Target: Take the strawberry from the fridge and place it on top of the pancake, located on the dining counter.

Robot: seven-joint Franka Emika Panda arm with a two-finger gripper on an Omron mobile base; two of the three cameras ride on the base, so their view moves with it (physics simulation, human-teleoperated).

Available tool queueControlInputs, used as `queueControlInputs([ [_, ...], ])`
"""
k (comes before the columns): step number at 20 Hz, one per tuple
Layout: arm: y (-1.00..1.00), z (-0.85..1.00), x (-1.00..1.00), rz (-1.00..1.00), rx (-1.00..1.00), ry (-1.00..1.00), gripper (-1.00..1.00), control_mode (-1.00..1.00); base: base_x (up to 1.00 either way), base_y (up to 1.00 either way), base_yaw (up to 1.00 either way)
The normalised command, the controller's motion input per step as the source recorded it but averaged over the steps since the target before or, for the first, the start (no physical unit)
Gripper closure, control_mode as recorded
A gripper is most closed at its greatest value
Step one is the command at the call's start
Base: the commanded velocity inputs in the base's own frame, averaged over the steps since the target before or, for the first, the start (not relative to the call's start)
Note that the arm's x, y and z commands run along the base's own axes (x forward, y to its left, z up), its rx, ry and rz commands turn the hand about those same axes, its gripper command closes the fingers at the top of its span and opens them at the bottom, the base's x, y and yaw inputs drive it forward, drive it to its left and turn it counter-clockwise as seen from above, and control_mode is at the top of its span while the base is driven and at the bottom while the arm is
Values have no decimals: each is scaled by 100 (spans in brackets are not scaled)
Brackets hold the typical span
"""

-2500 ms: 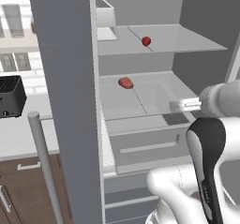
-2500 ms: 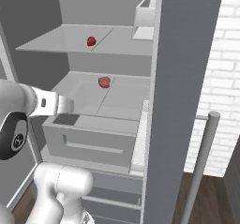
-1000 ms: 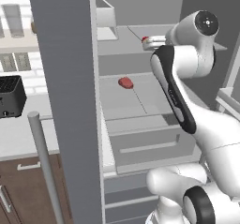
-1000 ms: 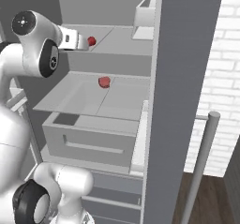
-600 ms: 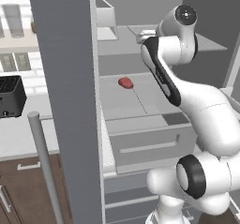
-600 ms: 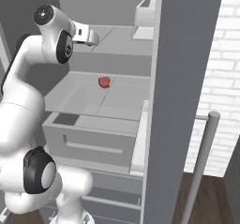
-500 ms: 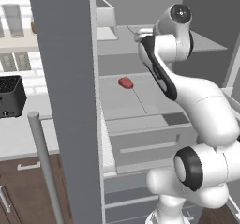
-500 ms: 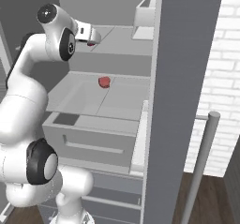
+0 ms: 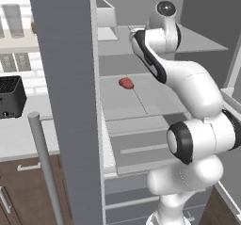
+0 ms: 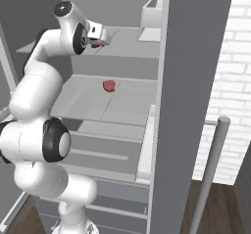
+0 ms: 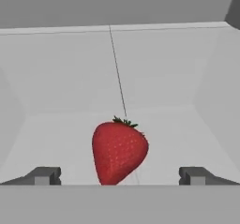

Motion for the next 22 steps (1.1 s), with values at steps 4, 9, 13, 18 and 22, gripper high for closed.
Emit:
queueControlInputs([
  [4, 0, -22, 44, 0, 0, 8, -100, -100, 0, 0, 0],
  [9, 0, -5, 31, 0, 0, 0, -100, -100, 0, 0, 0],
  [13, 0, -18, 3, 0, 0, 3, -100, -100, 0, 0, 0],
  [18, 0, -29, 1, 0, 0, 1, -100, -100, 0, 0, 0],
  [22, 0, -18, 3, 0, 2, 0, -100, -100, 0, 0, 0],
])
